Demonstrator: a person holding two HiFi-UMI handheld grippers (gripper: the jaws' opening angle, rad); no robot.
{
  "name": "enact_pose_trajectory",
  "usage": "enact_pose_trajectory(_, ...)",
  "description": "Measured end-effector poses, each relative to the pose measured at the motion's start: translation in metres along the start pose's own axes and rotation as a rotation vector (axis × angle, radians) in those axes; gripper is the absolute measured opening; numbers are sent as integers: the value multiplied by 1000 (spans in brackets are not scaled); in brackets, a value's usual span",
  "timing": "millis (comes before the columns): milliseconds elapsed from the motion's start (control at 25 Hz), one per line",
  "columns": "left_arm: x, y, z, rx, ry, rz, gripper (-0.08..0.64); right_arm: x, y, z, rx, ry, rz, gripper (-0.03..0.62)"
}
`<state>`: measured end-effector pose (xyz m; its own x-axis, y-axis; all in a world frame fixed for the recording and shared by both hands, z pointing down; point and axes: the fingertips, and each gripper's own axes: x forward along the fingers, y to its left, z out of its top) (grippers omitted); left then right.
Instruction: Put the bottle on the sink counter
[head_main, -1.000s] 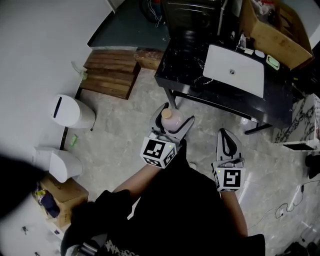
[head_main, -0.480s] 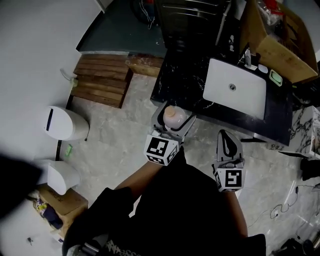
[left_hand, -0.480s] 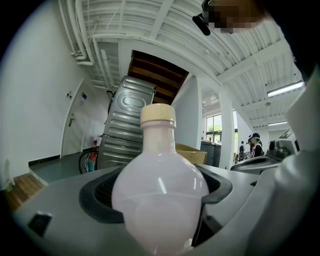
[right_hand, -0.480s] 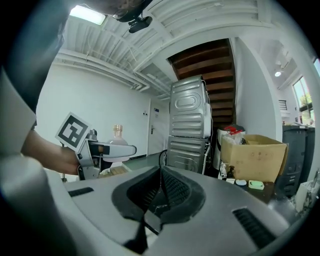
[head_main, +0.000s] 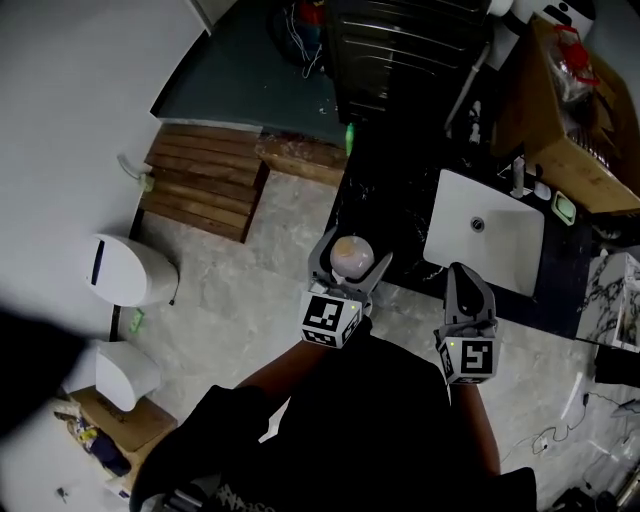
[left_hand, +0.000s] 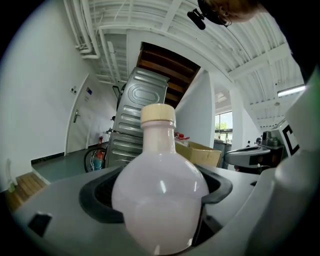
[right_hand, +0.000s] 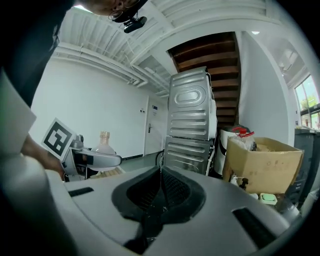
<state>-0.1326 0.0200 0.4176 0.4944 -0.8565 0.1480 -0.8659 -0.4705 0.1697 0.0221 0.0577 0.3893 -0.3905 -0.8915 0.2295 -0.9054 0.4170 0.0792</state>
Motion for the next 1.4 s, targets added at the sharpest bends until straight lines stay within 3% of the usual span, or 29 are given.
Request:
enact_pose_trajectory(240,30,30,5,21,9,-33,402,37,-11,11,23,-23,-45,38)
enact_pose_trajectory(560,69,48,5,45,16,-36,402,65,-21,4,69,-36,-39,38)
enact_pose_trajectory(1120,181,75,-19,128,71,-9,402,146,-68,7,115,-49,44,38)
enact_pose_trajectory(1400,235,84,-26,96,82,22,402,193,-92,-3,107,-9,105,38)
